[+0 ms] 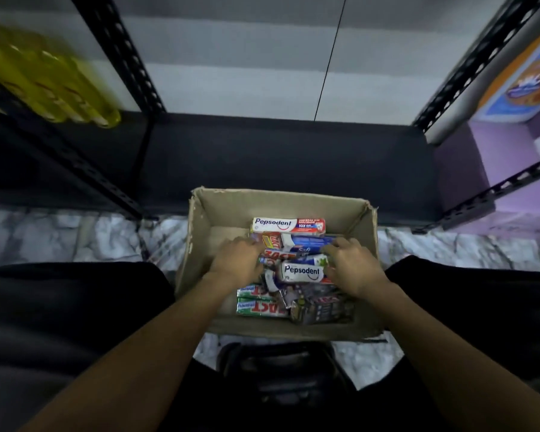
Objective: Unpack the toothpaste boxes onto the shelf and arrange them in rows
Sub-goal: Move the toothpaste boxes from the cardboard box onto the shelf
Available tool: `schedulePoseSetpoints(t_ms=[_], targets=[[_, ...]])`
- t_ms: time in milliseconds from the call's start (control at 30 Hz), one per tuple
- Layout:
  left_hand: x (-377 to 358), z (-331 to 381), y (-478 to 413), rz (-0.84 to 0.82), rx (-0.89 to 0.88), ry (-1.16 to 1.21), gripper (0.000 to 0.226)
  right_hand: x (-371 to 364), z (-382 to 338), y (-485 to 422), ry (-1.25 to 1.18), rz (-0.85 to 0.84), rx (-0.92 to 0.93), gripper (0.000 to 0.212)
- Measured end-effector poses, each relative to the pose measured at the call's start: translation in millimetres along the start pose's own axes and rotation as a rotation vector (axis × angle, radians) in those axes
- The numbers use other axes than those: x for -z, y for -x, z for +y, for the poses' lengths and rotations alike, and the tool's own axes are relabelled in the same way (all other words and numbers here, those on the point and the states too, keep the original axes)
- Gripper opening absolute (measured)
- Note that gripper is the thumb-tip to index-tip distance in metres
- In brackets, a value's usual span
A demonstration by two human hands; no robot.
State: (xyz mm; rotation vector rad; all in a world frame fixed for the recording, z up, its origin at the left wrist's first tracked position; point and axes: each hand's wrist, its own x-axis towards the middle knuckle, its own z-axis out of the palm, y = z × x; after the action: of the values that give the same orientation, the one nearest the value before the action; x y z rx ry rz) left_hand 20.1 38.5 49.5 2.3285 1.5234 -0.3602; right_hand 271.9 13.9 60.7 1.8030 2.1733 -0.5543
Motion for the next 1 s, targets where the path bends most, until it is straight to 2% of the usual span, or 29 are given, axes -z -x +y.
schedulePoseSetpoints(t_ms=[167,400,533,733,867,1000], targets=[[-52,-30,-1,-0.138,0.116,0.216,0.041,-40,9,-10,-0.157,-0.149,-0.039,0.056],[-94,-42,-20,-0.147,0.254,0.379,0.049,-80,19,-12,-0.353,-0.377,0.002,0.038],[-109,-39,-26,-0.176,0.283,0.361,0.053,-96,15,-8,-0.419,-0.447,0.003,0.046],[-112,-47,-29,-0.170,0.322,0.290,0.058,-110,17,-8,-0.397,-0.468,-0.015,0.074],[-121,-56,-30,-0.214,0.371,0.314,0.064,-116,16,-8,-0.386,-0.513,-0.002,0.072],[-122,-53,-32,-0.238,0.398,0.406,0.056,-119,17,-7,-0.339,-0.498,0.021,0.074]])
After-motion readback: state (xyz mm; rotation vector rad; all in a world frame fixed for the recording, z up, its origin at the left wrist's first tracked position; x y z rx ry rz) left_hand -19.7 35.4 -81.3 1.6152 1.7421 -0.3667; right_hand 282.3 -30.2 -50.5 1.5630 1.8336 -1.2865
